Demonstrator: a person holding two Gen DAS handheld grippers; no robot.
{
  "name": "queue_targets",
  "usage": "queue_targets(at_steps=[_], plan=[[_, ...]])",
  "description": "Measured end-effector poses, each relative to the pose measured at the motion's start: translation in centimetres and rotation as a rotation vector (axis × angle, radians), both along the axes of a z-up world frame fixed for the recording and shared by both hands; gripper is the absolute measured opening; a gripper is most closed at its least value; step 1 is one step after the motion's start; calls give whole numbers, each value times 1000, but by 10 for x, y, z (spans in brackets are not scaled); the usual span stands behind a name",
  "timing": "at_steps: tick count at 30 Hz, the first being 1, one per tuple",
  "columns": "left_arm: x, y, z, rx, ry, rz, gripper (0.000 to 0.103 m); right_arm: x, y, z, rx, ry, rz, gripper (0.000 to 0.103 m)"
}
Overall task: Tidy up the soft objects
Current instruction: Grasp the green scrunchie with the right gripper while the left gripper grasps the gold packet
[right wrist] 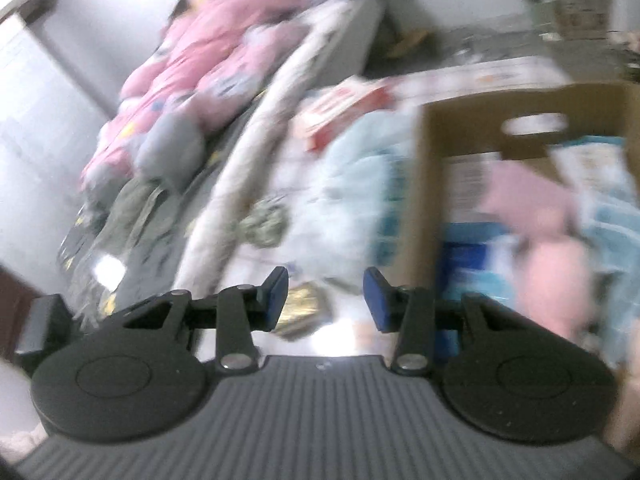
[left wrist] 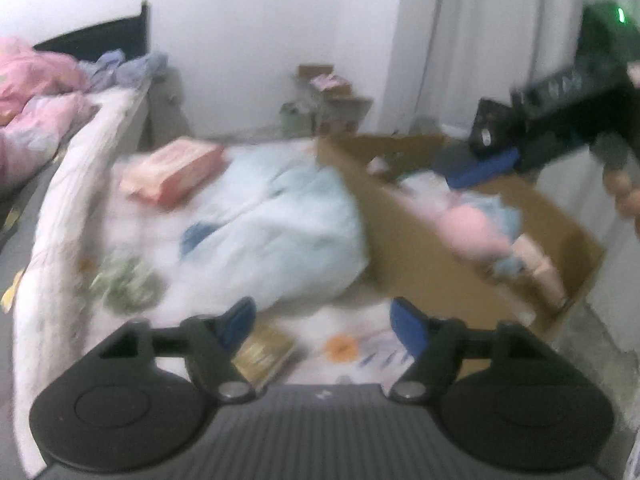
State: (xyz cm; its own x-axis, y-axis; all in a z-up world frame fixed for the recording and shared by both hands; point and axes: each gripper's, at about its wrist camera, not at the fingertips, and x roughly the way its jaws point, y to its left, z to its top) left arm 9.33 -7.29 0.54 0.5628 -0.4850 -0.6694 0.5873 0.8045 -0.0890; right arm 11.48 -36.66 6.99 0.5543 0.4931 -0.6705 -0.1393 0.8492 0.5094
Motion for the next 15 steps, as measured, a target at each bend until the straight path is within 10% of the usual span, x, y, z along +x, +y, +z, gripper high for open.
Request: queue_targets(at_steps=[5, 15], plan=[[17, 21, -32, 48, 66, 7, 85, 47, 71, 0, -31, 30, 141, 41], [47, 1, -71, 142, -76, -36, 85, 146, 193, -21, -236, 58, 348, 61]])
